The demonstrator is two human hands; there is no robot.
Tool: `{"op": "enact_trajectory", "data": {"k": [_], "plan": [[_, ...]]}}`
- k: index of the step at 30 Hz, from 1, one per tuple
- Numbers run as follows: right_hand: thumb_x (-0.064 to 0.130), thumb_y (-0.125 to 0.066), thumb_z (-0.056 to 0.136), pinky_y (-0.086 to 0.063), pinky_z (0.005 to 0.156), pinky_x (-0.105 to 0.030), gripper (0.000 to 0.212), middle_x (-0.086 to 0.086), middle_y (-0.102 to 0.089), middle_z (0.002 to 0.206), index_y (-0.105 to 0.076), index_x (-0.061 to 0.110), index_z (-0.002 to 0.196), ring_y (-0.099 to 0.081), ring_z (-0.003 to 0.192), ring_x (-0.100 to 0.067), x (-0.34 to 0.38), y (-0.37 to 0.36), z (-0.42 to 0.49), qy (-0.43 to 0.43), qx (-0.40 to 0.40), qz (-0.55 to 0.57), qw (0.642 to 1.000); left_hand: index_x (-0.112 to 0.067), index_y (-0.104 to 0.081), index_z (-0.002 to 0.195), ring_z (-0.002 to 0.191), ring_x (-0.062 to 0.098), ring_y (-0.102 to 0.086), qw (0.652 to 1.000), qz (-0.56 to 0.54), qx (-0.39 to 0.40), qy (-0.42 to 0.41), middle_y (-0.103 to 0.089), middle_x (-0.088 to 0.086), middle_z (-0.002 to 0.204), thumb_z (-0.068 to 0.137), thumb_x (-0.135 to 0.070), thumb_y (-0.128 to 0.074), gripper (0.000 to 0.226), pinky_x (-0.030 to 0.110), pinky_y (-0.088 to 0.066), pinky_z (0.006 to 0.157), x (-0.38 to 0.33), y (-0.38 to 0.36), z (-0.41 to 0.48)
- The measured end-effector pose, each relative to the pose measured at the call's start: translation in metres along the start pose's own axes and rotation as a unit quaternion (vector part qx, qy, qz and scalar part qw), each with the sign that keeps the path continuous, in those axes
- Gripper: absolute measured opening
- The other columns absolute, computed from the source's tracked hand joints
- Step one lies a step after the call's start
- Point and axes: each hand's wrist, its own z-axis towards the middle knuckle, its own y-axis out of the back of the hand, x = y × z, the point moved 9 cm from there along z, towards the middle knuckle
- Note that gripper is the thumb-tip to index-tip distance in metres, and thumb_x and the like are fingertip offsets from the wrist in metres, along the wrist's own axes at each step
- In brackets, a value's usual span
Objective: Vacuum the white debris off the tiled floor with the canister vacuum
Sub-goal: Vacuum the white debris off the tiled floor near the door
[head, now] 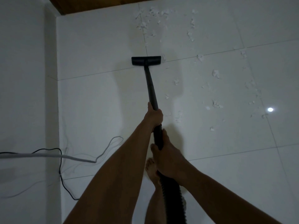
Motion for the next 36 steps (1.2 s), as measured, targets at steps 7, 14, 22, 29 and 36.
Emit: {"op": "enact_trajectory", "data": {"k": [7,14,22,29,36], "plan": [[0.032,-0.044,0.109,-0.046,0.04,-0.019,0.07,-0.008,-0.063,0.089,-0.001,0.046,0.162,-0.058,0.047,-0.012,-0.006,0.003,-0.002,0.003,-0.003,0.032,0.999,-0.028,0.007,0.158,0.105,0.024,-0.054,1.0,0.005,0.002,-0.014,-0.041,0.011,0.149,0.105,-0.027,-0.035,0.067,0.033,-0.044,0.086,0.001,-0.005,-0.005],[0.034,-0.045,0.109,-0.042,0.034,-0.015,0.073,-0.013,-0.067,0.111,0.005,0.047,0.162,-0.058,0.043,-0.009,-0.019,-0.008,0.001,-0.022,-0.006,0.01,1.0,-0.026,0.007,0.158,0.089,0.017,-0.054,1.0,0.01,0.006,-0.025,-0.043,0.012,0.146,0.106,-0.027,-0.035,0.068,0.033,-0.044,0.079,0.01,-0.003,-0.012],[0.036,-0.043,0.109,-0.043,0.035,-0.017,0.073,-0.01,-0.068,0.11,0.006,0.048,0.16,-0.064,0.051,-0.012,-0.052,-0.017,0.02,0.001,-0.012,-0.016,1.0,-0.029,0.007,0.158,0.078,0.013,-0.054,0.999,0.007,-0.001,-0.04,-0.05,0.009,0.135,0.105,-0.028,-0.035,0.068,0.024,-0.042,0.059,0.033,-0.015,-0.001],[0.034,-0.042,0.11,-0.045,0.037,-0.016,0.074,-0.003,-0.064,0.103,0.01,0.048,0.16,-0.067,0.059,-0.015,-0.089,-0.026,0.033,0.0,-0.008,-0.014,1.0,-0.031,0.009,0.157,0.077,0.013,-0.054,0.999,0.01,-0.006,-0.044,-0.049,0.006,0.128,0.106,-0.029,-0.034,0.067,0.027,-0.044,0.062,0.068,-0.033,0.013],[0.035,-0.043,0.11,-0.048,0.041,-0.022,0.076,-0.008,-0.068,0.104,0.014,0.051,0.158,-0.067,0.058,-0.017,-0.093,-0.027,0.035,-0.006,0.001,-0.017,1.0,-0.031,0.01,0.157,0.078,0.015,-0.055,0.999,0.013,-0.002,-0.051,-0.05,0.009,0.132,0.106,-0.029,-0.035,0.068,0.028,-0.045,0.065,0.066,-0.034,0.014]]}}
